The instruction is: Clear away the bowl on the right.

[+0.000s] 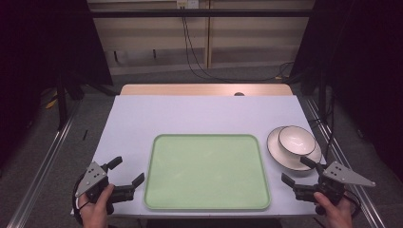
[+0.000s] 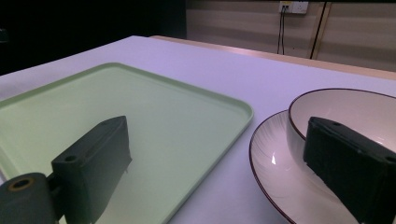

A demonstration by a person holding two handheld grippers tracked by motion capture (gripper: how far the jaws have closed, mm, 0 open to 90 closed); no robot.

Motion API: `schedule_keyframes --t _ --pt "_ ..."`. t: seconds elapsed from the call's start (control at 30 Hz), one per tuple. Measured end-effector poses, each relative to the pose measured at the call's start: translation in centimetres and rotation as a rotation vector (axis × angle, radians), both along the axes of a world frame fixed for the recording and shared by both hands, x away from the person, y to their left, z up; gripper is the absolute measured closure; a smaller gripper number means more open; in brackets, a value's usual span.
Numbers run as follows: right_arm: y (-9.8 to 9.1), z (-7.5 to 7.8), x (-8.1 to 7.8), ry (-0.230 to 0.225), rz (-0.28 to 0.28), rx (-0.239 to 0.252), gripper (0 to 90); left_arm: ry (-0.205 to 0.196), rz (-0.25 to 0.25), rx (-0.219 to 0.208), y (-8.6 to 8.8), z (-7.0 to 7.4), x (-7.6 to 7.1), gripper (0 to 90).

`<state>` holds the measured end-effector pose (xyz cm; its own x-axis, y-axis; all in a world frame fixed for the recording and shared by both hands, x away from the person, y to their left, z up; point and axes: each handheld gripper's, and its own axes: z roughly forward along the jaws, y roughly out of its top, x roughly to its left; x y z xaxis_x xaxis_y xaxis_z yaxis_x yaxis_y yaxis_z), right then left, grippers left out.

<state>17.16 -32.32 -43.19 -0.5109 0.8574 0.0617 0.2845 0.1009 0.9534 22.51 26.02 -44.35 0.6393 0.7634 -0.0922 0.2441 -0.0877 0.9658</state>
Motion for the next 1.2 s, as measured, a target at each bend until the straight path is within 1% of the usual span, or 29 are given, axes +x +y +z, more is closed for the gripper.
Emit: schedule_keyframes --t 0.07,0.13,0.17,0.27,0.4,0.43,0.5,0.53,0.6,0.73,0.8,0.83,0.87,0.97,1.07,1.13,1.17,1.2 --pt "0.0 0.0 0.0 0.001 0.000 -0.003 7.0 0.000 -0.001 0.000 0.0 0.0 0.0 0.7" --pt "-0.1 -0.1 0.1 0.011 0.010 -0.003 7.7 0.002 -0.006 0.002 -0.1 0.0 0.0 0.8" --pt "-0.1 -0.1 0.1 0.014 0.010 -0.003 7.8 0.001 -0.009 0.010 -0.1 0.0 0.0 0.8" --pt "-0.1 0.0 0.1 0.009 0.017 -0.005 8.1 0.005 -0.007 0.004 -0.1 0.0 0.0 0.8" --pt "0.1 0.2 0.1 0.006 0.046 -0.024 9.6 0.005 -0.004 0.004 0.0 -0.1 0.1 0.7" --pt "0.1 0.2 0.2 0.023 0.044 -0.029 8.8 0.007 -0.007 0.001 0.0 0.0 0.0 0.8" --pt "0.1 0.2 0.3 0.029 0.044 -0.038 7.8 0.007 -0.008 0.002 0.0 0.0 0.0 0.7" --pt "0.2 0.1 0.3 0.036 0.027 -0.049 6.7 0.006 -0.008 0.001 0.0 0.0 0.0 0.8" --pt "0.3 0.0 0.4 0.045 0.037 -0.059 5.4 0.008 -0.010 0.002 0.0 0.0 0.0 0.8" --pt "0.6 0.2 0.5 0.048 0.037 -0.073 6.5 0.011 -0.012 0.005 0.0 -0.1 0.1 0.7" --pt "0.6 0.2 0.6 0.058 0.039 -0.084 6.9 0.011 -0.013 0.003 0.0 0.0 0.0 0.7" --pt "0.6 0.1 0.6 0.057 0.031 -0.099 7.2 0.011 -0.013 0.002 0.0 0.0 0.0 0.8" --pt "0.6 0.1 0.6 0.062 0.029 -0.104 8.4 0.010 -0.012 0.002 0.0 0.0 0.0 0.7" --pt "0.3 0.1 0.8 0.074 0.017 -0.100 11.8 0.008 -0.012 0.002 0.0 0.0 0.0 0.8" --pt "-0.3 0.2 1.1 0.080 0.016 -0.088 13.2 0.012 -0.013 0.003 0.0 0.0 0.0 0.8" --pt "-0.6 0.2 1.3 0.087 0.012 -0.082 15.6 0.010 -0.013 0.005 0.0 0.0 0.0 0.7" --pt "-0.9 0.2 1.4 0.090 0.008 -0.083 19.2 0.010 -0.013 0.003 0.0 0.0 0.0 0.7" --pt "-0.9 0.2 1.4 0.090 0.008 -0.083 19.2 0.011 -0.014 0.003 0.0 0.0 0.0 0.7"
